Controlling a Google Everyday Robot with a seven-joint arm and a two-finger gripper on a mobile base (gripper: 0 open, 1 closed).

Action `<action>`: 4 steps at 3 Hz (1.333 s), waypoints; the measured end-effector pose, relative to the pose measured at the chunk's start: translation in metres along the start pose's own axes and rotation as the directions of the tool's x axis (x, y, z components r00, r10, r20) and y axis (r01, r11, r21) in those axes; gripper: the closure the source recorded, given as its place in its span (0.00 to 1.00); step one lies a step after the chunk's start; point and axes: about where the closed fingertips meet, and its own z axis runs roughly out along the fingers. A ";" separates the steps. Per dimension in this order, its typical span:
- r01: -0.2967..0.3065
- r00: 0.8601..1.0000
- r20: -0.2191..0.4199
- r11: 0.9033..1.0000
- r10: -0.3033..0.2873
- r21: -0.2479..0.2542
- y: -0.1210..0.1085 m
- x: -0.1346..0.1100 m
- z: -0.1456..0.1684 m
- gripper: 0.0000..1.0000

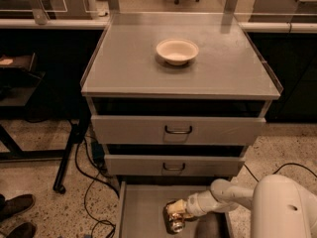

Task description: Place orange can into bottom drawer

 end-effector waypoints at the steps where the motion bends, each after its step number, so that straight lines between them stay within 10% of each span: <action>1: -0.060 0.994 0.083 0.997 0.064 -0.056 -0.011 -0.016 -0.001 1.00; 4: -0.085 0.983 0.162 0.996 0.082 0.012 -0.048 -0.026 0.022 1.00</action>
Offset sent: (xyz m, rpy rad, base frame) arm 0.0387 -0.0346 -0.0274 0.0452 -0.0759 -0.2561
